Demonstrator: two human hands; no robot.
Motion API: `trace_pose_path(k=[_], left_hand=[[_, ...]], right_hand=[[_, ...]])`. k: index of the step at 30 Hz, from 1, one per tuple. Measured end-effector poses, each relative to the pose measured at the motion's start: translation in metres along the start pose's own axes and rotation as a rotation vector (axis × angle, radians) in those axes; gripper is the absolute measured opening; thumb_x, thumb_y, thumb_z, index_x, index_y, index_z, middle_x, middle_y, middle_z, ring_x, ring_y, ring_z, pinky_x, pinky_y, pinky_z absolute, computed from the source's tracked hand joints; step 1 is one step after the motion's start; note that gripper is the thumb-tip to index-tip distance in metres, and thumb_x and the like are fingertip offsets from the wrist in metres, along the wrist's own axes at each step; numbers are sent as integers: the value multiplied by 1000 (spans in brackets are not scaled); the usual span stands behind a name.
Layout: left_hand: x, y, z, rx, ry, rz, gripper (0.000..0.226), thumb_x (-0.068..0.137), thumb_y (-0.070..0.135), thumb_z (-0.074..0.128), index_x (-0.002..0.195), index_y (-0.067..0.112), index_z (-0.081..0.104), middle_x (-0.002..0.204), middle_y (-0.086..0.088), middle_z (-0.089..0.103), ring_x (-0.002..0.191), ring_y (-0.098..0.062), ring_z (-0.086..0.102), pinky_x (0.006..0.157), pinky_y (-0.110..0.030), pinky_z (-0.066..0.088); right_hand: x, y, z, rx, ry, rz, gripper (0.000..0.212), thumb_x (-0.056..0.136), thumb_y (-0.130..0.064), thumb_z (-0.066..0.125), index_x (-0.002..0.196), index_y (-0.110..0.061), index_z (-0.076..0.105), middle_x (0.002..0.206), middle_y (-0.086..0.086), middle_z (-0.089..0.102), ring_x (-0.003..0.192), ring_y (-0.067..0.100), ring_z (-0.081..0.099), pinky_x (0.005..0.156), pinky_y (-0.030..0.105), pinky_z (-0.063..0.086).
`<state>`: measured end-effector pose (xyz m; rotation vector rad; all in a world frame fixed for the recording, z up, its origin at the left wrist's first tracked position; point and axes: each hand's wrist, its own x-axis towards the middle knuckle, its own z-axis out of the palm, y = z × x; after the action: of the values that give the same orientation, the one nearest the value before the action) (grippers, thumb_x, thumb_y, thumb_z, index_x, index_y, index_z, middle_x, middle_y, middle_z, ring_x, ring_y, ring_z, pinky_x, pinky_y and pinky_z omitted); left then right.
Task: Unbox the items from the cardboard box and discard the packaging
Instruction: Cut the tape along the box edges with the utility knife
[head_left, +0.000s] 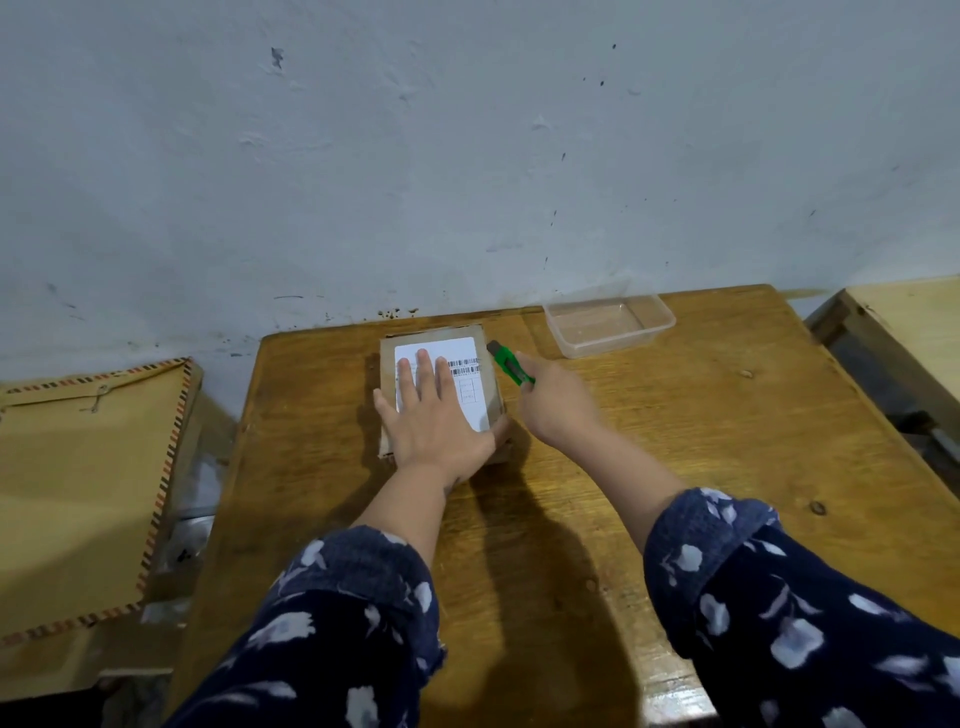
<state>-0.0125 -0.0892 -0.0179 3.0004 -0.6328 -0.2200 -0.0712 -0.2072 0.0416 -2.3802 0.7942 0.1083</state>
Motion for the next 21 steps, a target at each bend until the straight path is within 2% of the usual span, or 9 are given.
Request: trace_pose_path(k=[4, 12, 14, 19, 21], left_hand=[[0, 0, 1, -2, 13, 3, 107, 76, 85, 20, 152, 16, -7, 160, -7, -16, 146, -30, -17, 114, -62, -2], [1, -1, 2, 20, 12, 10, 106, 77, 85, 19, 151, 16, -9, 160, -8, -17, 146, -30, -17, 113, -62, -3], [2, -2, 2, 25, 8, 13, 104, 78, 83, 21, 152, 15, -9, 160, -8, -18, 146, -30, -17, 114, -62, -3], [1, -3, 0, 16, -20, 22, 103, 79, 82, 21, 152, 16, -10, 159, -8, -20, 145, -30, -19, 114, -62, -4], [1, -3, 0, 10, -20, 24, 104, 78, 83, 20, 152, 16, -9, 159, -7, -19, 146, -29, -19, 113, -62, -5]], right_hand=[[-8, 5, 4, -30, 18, -11, 58, 94, -11, 40, 148, -29, 29, 125, 14, 61, 99, 30, 63, 63, 31, 45], [-19, 7, 8, -166, 26, -34, 61, 93, -13, 41, 149, -27, 23, 118, 14, 64, 101, 31, 61, 66, 34, 46], [-25, 8, 7, -136, 23, -29, 61, 92, -13, 43, 149, -27, 25, 120, 14, 63, 104, 32, 61, 72, 35, 49], [-33, 10, 2, -59, 3, -16, 59, 93, -11, 42, 148, -27, 29, 125, 11, 61, 102, 28, 62, 69, 32, 49], [-39, 13, 0, -36, -18, -29, 58, 93, -11, 41, 148, -26, 30, 129, 12, 59, 105, 29, 61, 74, 32, 49]])
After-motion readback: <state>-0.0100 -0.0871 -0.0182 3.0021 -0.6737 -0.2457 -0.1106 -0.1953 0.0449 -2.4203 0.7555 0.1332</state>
